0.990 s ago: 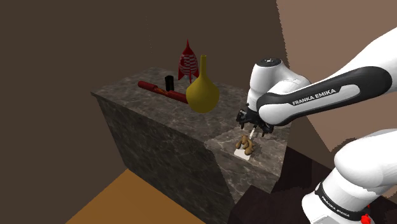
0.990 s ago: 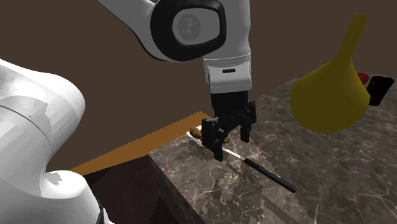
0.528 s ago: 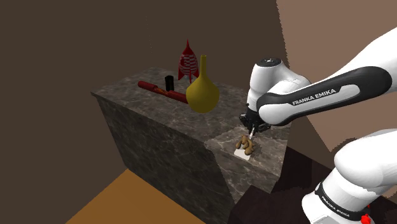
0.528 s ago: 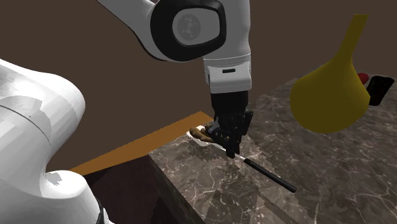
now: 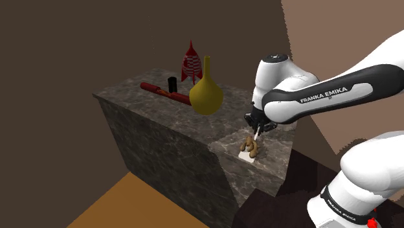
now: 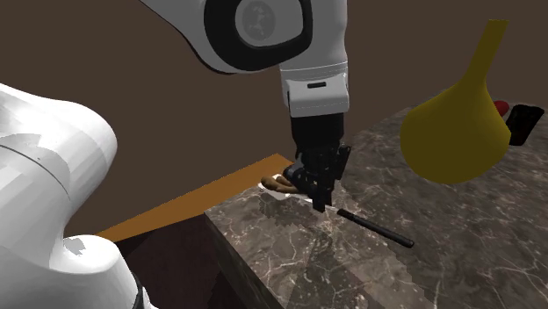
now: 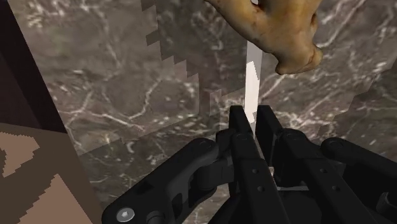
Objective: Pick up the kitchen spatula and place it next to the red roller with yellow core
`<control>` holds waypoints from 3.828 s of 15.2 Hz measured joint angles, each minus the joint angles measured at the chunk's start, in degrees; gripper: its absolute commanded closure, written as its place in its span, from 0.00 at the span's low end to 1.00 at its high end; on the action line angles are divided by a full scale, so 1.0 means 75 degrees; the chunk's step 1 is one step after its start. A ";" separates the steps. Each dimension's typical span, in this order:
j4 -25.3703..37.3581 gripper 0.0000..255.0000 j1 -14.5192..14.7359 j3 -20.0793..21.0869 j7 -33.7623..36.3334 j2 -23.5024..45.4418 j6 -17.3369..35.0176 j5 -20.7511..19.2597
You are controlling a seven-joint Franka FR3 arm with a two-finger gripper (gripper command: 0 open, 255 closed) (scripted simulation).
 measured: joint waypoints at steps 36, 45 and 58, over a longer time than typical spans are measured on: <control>0.6078 1.00 -0.1056 0.1702 0.2439 0.4407 -0.2364 -0.2402; 0.9926 1.00 0.0328 0.1629 0.3812 0.7938 -0.3868 -0.4661; 0.9451 1.00 0.0447 0.1431 0.4268 0.8390 -0.3014 -0.5109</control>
